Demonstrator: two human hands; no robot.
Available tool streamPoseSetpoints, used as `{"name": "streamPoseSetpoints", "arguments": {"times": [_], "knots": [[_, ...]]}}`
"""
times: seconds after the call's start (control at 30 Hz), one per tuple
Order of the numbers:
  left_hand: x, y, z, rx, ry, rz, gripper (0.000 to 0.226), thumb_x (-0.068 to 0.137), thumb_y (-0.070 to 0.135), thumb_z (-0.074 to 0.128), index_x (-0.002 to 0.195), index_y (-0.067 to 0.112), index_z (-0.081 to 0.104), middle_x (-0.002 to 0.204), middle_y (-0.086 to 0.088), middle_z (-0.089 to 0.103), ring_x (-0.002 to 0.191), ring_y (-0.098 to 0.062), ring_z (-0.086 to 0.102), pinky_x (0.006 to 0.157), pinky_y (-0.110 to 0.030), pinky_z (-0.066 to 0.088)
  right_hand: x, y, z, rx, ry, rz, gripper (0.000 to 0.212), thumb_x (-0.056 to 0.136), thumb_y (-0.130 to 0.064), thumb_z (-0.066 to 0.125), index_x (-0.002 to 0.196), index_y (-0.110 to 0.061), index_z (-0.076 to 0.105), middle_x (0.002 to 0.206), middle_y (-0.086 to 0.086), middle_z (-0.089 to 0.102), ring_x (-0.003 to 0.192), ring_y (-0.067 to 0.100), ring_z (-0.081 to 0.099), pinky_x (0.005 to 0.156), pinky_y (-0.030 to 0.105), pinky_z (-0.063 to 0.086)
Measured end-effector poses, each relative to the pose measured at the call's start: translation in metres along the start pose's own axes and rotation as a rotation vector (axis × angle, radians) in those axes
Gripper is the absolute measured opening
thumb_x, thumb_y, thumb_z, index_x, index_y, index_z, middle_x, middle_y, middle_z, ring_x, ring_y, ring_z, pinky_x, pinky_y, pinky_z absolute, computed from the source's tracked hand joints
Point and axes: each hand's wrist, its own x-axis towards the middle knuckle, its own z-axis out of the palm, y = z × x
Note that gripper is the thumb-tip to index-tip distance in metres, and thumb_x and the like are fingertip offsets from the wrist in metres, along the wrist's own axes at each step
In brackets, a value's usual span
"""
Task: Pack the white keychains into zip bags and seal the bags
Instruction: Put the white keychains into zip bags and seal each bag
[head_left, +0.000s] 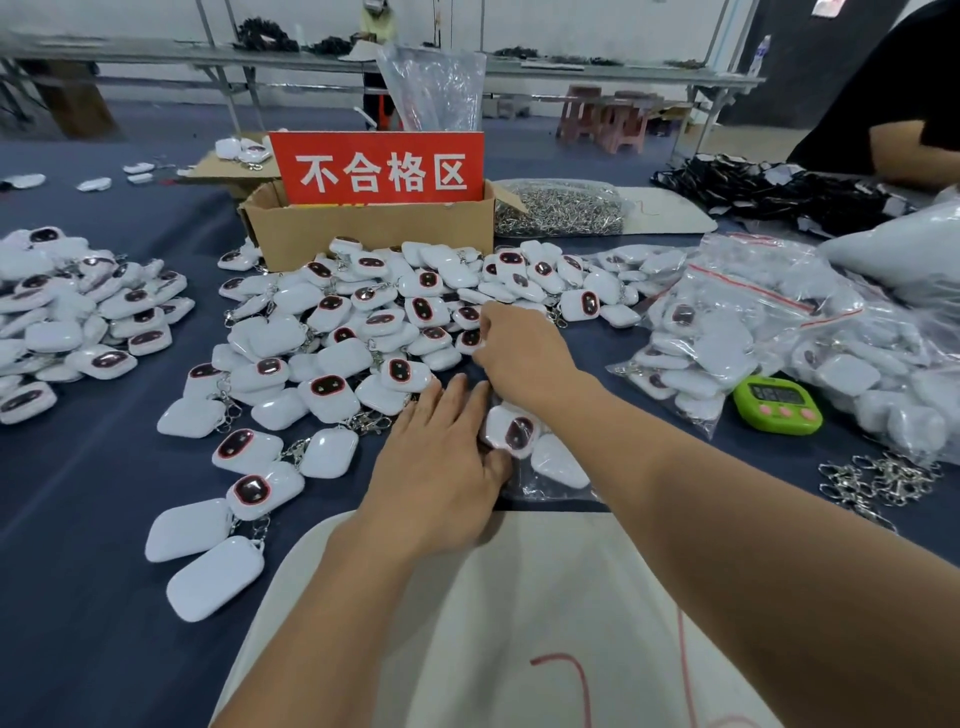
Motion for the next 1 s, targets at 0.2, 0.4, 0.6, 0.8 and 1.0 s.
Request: {"name": "streamPoseSetpoints", "arguments": {"times": [0.2,0.4,0.6,0.8,1.0], "knots": [[-0.003,0.001,-0.004,-0.105,0.092,0.016,0.065,0.096,0.042,0.052,0.155,0.021,0.033,0.156,0.007,0.035,0.145,-0.014,0.027,0.122,-0.031,0.018,-0.013,0.006,-0.017,0.229,-0.020,0.188,0.030,0.079,-0.007,0.080,0.107,-0.016,0.070,0.112,0.006,0.072,0.104,0.026,0.067,0.080,0.031,0.052],[-0.007,0.003,0.002,-0.021,0.046,-0.038,0.073,0.102,0.048,0.039,0.164,0.023,0.011,0.172,0.005,0.006,0.158,-0.014,0.001,0.128,-0.035,0.001,-0.060,0.024,-0.055,0.626,0.267,0.305,0.022,0.079,-0.013,0.080,0.084,-0.028,0.065,0.088,-0.003,0.072,0.081,0.023,0.071,0.074,0.042,0.060],[-0.009,0.005,0.002,-0.005,0.029,-0.066,0.076,0.102,0.053,0.035,0.165,0.024,0.003,0.173,0.004,-0.004,0.158,-0.015,-0.005,0.128,-0.036,0.000,-0.117,0.050,-0.049,1.133,0.257,0.501,0.020,0.085,0.004,0.069,0.090,-0.015,0.064,0.069,0.004,0.067,0.048,0.013,0.057,0.042,0.021,0.041],[-0.012,0.014,0.001,-0.028,0.186,-0.065,0.073,0.100,0.055,0.044,0.163,0.021,0.025,0.169,0.003,0.023,0.156,-0.014,0.015,0.127,-0.033,0.008,-0.127,0.065,-0.039,1.100,0.305,0.544,0.022,0.083,0.001,0.071,0.090,-0.019,0.067,0.072,0.003,0.068,0.045,0.014,0.056,0.041,0.019,0.040],[-0.013,0.036,-0.009,-0.307,0.474,0.083,0.054,0.086,0.009,0.051,0.134,0.026,0.067,0.108,0.009,0.070,0.105,-0.014,0.056,0.097,-0.026,0.035,-0.121,0.066,-0.039,1.108,0.280,0.564,0.021,0.083,-0.002,0.071,0.088,-0.021,0.068,0.075,0.001,0.069,0.046,0.012,0.057,0.042,0.019,0.042]]}}
